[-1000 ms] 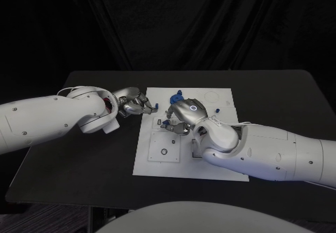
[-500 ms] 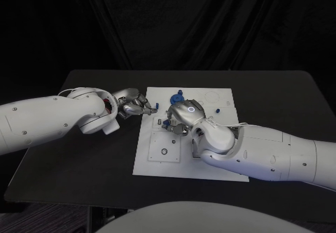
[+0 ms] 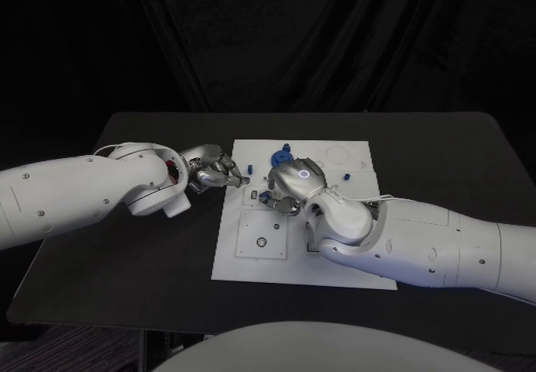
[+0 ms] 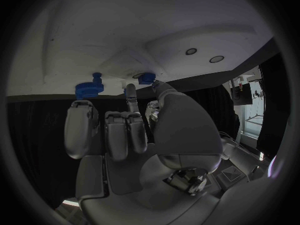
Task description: Assemble the parts on the task board
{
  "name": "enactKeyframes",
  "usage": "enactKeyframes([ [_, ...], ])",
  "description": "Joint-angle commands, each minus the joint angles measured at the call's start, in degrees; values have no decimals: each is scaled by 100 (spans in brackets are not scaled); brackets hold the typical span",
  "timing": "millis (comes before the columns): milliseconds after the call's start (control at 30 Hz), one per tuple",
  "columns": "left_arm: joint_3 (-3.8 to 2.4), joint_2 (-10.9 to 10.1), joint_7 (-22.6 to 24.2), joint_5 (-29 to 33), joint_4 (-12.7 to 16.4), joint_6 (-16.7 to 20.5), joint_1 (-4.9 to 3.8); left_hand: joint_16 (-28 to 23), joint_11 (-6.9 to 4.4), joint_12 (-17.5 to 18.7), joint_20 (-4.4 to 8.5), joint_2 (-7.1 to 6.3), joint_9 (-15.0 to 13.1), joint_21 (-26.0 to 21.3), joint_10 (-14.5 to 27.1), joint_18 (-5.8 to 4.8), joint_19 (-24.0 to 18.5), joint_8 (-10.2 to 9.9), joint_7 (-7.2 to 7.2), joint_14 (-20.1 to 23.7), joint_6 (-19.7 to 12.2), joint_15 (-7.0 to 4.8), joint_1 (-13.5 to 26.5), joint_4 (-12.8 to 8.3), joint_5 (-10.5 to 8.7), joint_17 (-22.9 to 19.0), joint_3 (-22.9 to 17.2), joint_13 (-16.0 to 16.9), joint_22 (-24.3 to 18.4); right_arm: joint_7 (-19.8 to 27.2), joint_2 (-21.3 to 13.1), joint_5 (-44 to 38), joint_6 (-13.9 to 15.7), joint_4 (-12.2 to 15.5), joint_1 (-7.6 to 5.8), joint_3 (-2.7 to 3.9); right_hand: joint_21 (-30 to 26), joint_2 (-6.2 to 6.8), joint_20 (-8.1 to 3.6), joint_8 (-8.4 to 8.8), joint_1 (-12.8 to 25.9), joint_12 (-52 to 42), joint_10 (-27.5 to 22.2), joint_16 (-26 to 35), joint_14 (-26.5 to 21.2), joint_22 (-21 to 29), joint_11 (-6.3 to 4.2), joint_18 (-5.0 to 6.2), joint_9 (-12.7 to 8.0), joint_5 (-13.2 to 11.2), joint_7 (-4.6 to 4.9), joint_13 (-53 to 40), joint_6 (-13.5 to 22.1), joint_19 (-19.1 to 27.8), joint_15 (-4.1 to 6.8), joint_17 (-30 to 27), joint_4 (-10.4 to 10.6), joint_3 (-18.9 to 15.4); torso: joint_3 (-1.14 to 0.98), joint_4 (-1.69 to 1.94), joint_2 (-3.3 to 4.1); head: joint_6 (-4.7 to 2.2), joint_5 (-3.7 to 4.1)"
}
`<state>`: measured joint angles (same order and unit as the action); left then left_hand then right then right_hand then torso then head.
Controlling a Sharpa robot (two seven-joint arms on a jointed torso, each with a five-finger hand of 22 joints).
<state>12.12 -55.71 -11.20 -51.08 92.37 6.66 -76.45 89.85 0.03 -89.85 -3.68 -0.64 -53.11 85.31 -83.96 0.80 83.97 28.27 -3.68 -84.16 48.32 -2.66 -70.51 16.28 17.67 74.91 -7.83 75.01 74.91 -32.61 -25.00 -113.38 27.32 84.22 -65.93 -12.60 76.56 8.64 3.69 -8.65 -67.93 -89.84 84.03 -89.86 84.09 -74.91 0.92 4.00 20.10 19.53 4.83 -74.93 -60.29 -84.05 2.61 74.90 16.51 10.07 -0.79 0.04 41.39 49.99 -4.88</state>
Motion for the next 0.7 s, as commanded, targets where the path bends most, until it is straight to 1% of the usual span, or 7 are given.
enactKeyframes([
  [33, -3, 12, -13, 41, -3, -131, 11, 15, -52, -15, 29, 8, 8, -32, -604, 86, 195, 37, 29, -584, -19, -44, -51, 3, 35, 1509, 31, 1499, 1288, -120, 23, -80, -68, -31, 20, 5, -14, 8, -52, 31, -21, -16, 597, -14, 591, -1095, -41, -84, 9, 27, -8, -1507, -16, -56, 48, 1510, 7, 28, 5, 5, 4, 1, 12],
  [167, -3, 20, -15, 41, -11, -135, 14, 15, -52, -15, 29, 9, 11, -42, -604, 89, 187, 40, 29, -584, -21, -44, -56, 4, 45, 1509, 33, 1499, 1284, -90, 46, -4, -91, -53, 36, 5, -18, 14, -53, 17, -42, -16, 597, -14, 591, -1093, -47, -83, 32, 19, -18, -1507, -42, -53, 50, 1510, -3, 35, 8, 6, 2, 1, 10],
  [333, -3, 33, -16, 41, -27, -154, 18, 15, -53, -15, 31, 13, 19, -64, -604, 95, 170, 50, 30, -584, -27, -45, -72, 6, 77, 1509, 36, 1499, 1275, -36, 72, 65, -79, -74, 65, 5, -19, 29, -61, 14, -164, -16, 597, -14, 591, -1092, -58, -82, 82, 54, -28, -1507, -46, -50, 61, 1510, -39, 73, 10, 8, -1, 1, 11],
  [533, -3, 48, -11, 41, -43, -174, 28, 15, -53, -15, 32, 20, 29, -79, -604, 100, 158, 58, 31, -584, -35, -45, -88, 8, 107, 1509, 38, 1499, 1268, 74, 96, 168, 1, -109, 77, 5, -10, 41, -69, 17, -338, -16, 597, -14, 591, -1094, -65, -84, 147, 163, -34, -1507, -42, -51, 68, 1510, -80, 129, 12, 8, -1, 1, 28],
  [633, -3, 54, -13, 41, -51, -182, 35, 15, -53, -15, 32, 20, 30, -80, -604, 100, 157, 58, 30, -584, -37, -46, -90, 9, 109, 1509, 39, 1499, 1268, 163, 107, 264, 52, -127, 79, 5, -22, 50, -75, 15, -500, -16, 597, -14, 591, -1090, -72, -81, 199, 330, -41, -1507, -49, -42, 74, 1510, -141, 184, 11, 13, 2, 1, 39],
  [667, -3, 55, -13, 41, -52, -184, 36, 15, -52, -15, 32, 20, 35, -91, -604, 103, 149, 57, 28, -584, -44, -45, -91, 12, 115, 1509, 42, 1499, 1263, 179, 109, 297, 58, -131, 79, 5, -17, 48, -77, 14, -567, -16, 597, -14, 591, -1092, -77, -82, 213, 426, -45, -1507, -51, -43, 78, 1510, -175, 213, 10, 14, 3, 1, 40],
  [700, -3, 58, -15, 41, -54, -190, 38, 15, -52, -15, 32, 20, 35, -91, -604, 104, 149, 57, 28, -584, -45, -45, -91, 12, 116, 1509, 42, 1499, 1263, 204, 111, 344, 70, -137, 79, 5, -31, 50, -81, 14, -646, -16, 597, -14, 591, -1087, -79, -79, 239, 578, -46, -1507, -53, -35, 81, 1510, -215, 251, 11, 15, 4, 1, 39],
])
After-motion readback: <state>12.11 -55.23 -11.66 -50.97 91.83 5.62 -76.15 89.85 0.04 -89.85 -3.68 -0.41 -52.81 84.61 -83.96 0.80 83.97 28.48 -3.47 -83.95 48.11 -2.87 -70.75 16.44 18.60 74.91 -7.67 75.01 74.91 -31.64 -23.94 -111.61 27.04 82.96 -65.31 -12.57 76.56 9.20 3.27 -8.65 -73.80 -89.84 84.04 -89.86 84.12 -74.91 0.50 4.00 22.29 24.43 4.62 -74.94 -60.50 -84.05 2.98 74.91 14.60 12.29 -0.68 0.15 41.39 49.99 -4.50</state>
